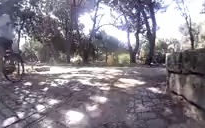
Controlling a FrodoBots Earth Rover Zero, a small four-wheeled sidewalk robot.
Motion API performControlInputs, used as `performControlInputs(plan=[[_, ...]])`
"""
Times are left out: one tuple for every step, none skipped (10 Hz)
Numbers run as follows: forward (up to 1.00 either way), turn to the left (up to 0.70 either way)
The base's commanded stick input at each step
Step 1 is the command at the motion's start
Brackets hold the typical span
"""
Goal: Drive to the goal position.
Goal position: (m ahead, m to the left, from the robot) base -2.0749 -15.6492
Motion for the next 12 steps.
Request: performControlInputs(plan=[[0.7, 0.0], [0.7, 0.0], [0.7, 0.0], [0.7, 0.0], [0.7, 0.0], [0.7, 0.0], [0.7, 0.0], [0.7, 0.0], [0.7, 0.0], [0.7, 0.0], [0.7, 0.0], [0.7, 0.0]])
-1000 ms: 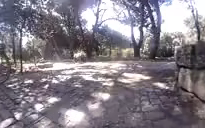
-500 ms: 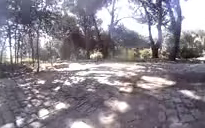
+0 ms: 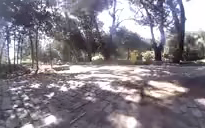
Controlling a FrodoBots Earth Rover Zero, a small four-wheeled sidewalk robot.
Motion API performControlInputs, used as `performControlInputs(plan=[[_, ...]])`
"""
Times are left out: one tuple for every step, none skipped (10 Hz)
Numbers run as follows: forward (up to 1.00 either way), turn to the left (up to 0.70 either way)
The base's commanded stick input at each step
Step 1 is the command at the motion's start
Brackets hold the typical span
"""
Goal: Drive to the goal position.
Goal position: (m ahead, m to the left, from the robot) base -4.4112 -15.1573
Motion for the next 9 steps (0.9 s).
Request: performControlInputs(plan=[[0.7, 0.0], [0.7, 0.0], [0.7, 0.0], [0.7, 0.0], [0.7, 0.0], [0.7, 0.0], [0.7, 0.0], [0.7, 0.0], [0.7, 0.0]])
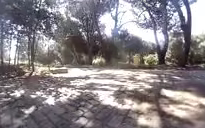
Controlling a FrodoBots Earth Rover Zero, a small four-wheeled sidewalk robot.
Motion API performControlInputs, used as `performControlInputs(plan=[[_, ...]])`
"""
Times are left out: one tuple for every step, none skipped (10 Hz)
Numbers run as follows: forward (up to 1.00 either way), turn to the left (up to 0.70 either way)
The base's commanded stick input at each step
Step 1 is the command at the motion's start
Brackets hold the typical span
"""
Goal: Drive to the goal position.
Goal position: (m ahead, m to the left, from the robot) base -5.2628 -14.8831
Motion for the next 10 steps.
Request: performControlInputs(plan=[[0.51, 0.0], [0.13, 0.0], [0.0, 0.0], [0.0, 0.0], [0.0, 0.0], [0.0, 0.0], [0.0, 0.0], [0.0, 0.0], [0.0, 0.0], [0.7, 0.0]])
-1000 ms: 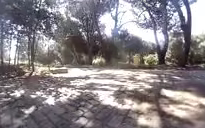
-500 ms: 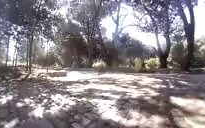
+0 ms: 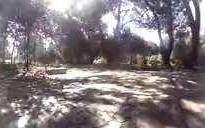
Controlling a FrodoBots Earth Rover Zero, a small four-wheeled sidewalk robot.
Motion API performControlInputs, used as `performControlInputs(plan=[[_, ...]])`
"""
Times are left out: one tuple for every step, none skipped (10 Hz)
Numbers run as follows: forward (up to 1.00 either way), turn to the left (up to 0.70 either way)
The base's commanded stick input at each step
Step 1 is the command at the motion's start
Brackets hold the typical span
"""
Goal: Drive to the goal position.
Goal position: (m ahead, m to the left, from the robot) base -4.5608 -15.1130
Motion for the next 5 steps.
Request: performControlInputs(plan=[[0.7, 0.0], [0.7, 0.0], [0.7, 0.0], [0.7, 0.0], [0.7, -0.04]])
